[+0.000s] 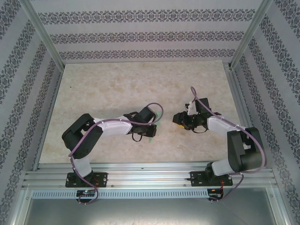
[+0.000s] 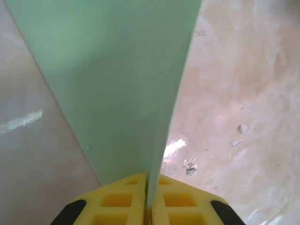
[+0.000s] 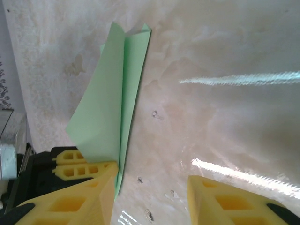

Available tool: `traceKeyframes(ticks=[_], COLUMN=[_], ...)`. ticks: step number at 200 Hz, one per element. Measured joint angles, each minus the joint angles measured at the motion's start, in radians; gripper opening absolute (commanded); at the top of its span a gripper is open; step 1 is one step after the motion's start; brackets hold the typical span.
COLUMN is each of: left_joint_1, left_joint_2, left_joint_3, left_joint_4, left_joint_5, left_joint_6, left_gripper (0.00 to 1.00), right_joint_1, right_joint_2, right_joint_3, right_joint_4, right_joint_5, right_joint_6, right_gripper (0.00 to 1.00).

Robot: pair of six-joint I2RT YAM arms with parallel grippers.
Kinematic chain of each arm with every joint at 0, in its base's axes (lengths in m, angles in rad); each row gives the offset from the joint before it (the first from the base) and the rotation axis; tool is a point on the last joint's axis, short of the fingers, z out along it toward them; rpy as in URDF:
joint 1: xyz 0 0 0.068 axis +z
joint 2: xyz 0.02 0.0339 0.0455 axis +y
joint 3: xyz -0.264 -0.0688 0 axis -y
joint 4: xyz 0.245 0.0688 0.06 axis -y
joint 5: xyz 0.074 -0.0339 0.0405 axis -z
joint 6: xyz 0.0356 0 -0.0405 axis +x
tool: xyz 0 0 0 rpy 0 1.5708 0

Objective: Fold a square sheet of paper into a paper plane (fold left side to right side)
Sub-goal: Fold the wing for the fifth time at the center of the table.

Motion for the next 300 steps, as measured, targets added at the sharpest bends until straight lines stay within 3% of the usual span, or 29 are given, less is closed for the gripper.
traceKeyframes(ticks=[45, 110, 227, 300], left_joint_1=[0.034, 0.034, 0.034, 0.034], left_joint_2=[0.0, 0.006, 0.058, 0.068], left_joint_3=[-0.015, -0.019, -0.02, -0.032], left_joint_4=[0.082, 0.131, 0.168, 0.203], left_joint_5=[0.105, 0.154, 0.193, 0.211], left_joint_6=[-0.018, -0.032, -0.045, -0.064], left_gripper=[0.11, 0.1, 0.11, 0.2], right_joint_1=[0.083, 0.176, 0.178, 0.178], right_joint_2=[0.006, 0.135, 0.237, 0.275], right_joint_3=[-0.037, -0.013, 0.022, 0.055], right_joint_4=[0.14, 0.282, 0.317, 0.286], right_joint_5=[0.002, 0.041, 0.081, 0.088], right_joint_6=[0.076, 0.161, 0.185, 0.186], right_gripper=[0.53, 0.5, 0.42, 0.34])
